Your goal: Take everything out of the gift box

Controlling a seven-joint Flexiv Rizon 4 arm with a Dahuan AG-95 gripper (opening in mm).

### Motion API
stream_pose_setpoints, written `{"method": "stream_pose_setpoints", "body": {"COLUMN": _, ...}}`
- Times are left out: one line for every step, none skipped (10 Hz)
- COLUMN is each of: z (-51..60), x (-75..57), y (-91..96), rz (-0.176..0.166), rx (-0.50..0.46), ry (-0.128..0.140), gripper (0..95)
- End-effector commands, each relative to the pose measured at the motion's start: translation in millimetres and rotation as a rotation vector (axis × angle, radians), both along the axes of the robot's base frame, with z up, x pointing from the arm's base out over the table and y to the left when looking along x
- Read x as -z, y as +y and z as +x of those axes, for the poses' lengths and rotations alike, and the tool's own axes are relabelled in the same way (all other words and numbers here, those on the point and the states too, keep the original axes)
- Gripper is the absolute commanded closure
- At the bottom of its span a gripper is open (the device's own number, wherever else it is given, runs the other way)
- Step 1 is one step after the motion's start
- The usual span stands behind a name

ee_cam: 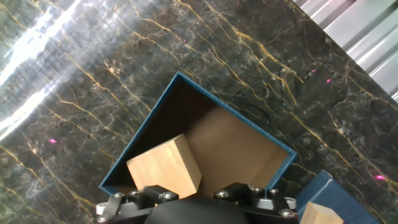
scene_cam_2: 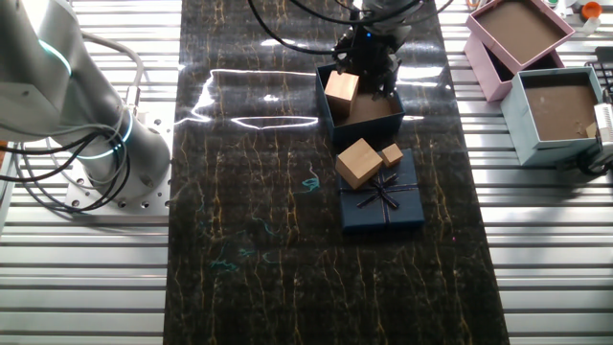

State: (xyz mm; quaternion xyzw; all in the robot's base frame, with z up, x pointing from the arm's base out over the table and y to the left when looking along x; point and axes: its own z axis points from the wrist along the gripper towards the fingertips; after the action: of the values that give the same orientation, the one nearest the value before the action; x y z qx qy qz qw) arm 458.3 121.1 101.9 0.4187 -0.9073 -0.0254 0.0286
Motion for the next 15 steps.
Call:
{"method": "stream_pose_setpoints", "body": {"z": -0.4, "x": -0.5, "y": -0.1, "rz": 0.000, "rx": 0.000, "ry": -0.001, "gripper": 19.0}}
{"method": "stream_pose_setpoints", "body": {"z": -0.4, "x": -0.5, "y": -0.1, "rz": 0.000, "rx": 0.000, "ry": -0.001, "gripper": 19.0}}
{"method": "stream_pose_setpoints", "body": {"z": -0.4, "x": -0.5, "y": -0.1, "rz": 0.000, "rx": 0.000, "ry": -0.001, "gripper": 19.0}}
{"method": "stream_pose_setpoints", "body": {"z": -0.4, "x": -0.5, "y": -0.1, "rz": 0.000, "rx": 0.000, "ry": -0.001, "gripper": 19.0}}
{"method": "stream_pose_setpoints", "body": {"z": -0.4, "x": -0.5, "y": -0.1, "rz": 0.000, "rx": 0.000, "ry": -0.001, "gripper": 19.0}}
{"method": "stream_pose_setpoints", "body": {"z": -0.4, "x": -0.5, "y": -0.1, "rz": 0.000, "rx": 0.000, "ry": -0.001, "gripper": 19.0}}
{"method": "stream_pose_setpoints", "body": {"z": -0.4, "x": -0.5, "y": -0.1, "rz": 0.000, "rx": 0.000, "ry": -0.001, "gripper": 19.0}}
{"method": "stream_pose_setpoints", "body": {"z": -0.4, "x": -0.5, "y": -0.1, "rz": 0.000, "rx": 0.000, "ry": -0.001, "gripper": 19.0}}
{"method": "stream_pose_setpoints", "body": {"z": -0.4, "x": -0.5, "y": -0.1, "rz": 0.000, "rx": 0.000, "ry": -0.001, "gripper": 19.0}}
{"method": "stream_pose_setpoints", "body": {"z": -0.4, "x": -0.5, "y": -0.1, "rz": 0.000, "rx": 0.000, "ry": -0.001, "gripper": 19.0}}
{"method": "stream_pose_setpoints", "body": {"z": -0.4, "x": -0.5, "y": -0.1, "rz": 0.000, "rx": 0.000, "ry": -0.001, "gripper": 19.0}}
{"method": "stream_pose_setpoints", "body": {"z": -15.8, "x": 12.8, "y": 18.9, "rz": -0.021, "rx": -0.004, "ry": -0.021, "gripper": 38.0}}
{"method": "stream_pose_setpoints", "body": {"z": -15.8, "x": 12.8, "y": 18.9, "rz": -0.022, "rx": -0.005, "ry": -0.021, "gripper": 38.0}}
{"method": "stream_pose_setpoints", "body": {"z": -15.8, "x": 12.8, "y": 18.9, "rz": -0.021, "rx": -0.005, "ry": -0.022, "gripper": 38.0}}
{"method": "stream_pose_setpoints", "body": {"z": -15.9, "x": 12.8, "y": 18.9, "rz": -0.021, "rx": -0.006, "ry": -0.021, "gripper": 38.0}}
